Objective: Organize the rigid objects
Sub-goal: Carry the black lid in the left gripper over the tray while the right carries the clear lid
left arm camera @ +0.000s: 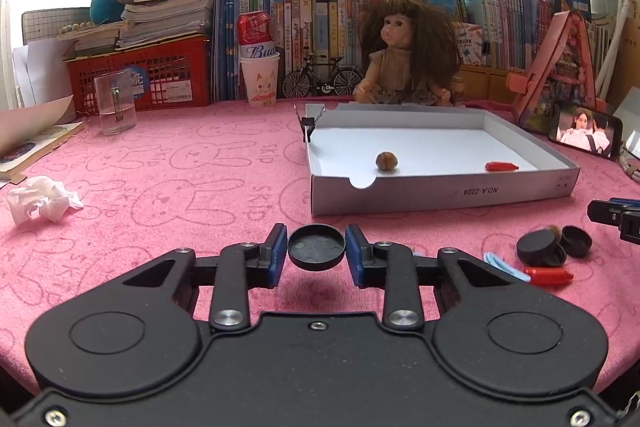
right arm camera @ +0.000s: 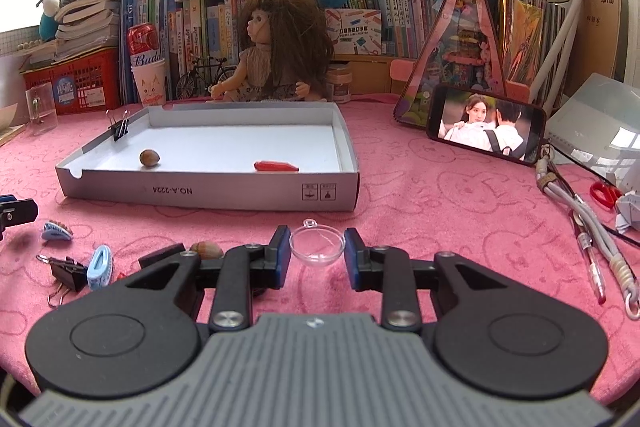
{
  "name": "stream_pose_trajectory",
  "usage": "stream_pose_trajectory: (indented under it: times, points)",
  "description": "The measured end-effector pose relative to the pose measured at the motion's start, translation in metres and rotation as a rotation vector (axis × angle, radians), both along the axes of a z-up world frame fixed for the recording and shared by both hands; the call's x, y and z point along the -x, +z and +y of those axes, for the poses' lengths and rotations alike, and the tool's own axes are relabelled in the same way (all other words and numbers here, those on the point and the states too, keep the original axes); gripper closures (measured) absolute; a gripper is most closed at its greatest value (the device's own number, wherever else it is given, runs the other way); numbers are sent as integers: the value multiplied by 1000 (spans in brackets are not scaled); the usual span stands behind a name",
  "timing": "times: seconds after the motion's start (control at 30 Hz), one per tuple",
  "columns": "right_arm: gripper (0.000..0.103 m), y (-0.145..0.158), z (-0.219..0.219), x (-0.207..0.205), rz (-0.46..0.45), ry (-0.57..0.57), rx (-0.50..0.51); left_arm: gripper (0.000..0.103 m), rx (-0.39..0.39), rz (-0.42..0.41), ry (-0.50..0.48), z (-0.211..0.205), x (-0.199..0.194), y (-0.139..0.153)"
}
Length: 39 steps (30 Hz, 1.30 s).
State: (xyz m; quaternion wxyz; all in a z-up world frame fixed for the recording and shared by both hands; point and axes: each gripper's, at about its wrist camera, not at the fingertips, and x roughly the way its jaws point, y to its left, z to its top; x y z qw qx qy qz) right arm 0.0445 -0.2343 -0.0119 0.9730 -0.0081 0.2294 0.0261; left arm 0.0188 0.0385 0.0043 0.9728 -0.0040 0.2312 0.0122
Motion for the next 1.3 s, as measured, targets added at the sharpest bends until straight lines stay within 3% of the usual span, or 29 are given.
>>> stream_pose_trajectory:
  times: [0.47, 0.67, 1.03, 1.3]
  points:
    - [70, 24, 7, -14, -74, 15, 27, 73, 48, -56, -61, -8, -22, 34]
    - [70, 28, 7, -30, -60, 12, 17, 73, 58, -45, -76, -13, -43, 43]
    - [70, 25, -1, -79, -25, -3, -21, 73, 79, 1, -78, -16, -101, 42]
    - [70, 11, 0, -110, 29, -6, -41, 73, 51, 48, -57, -21, -137, 28]
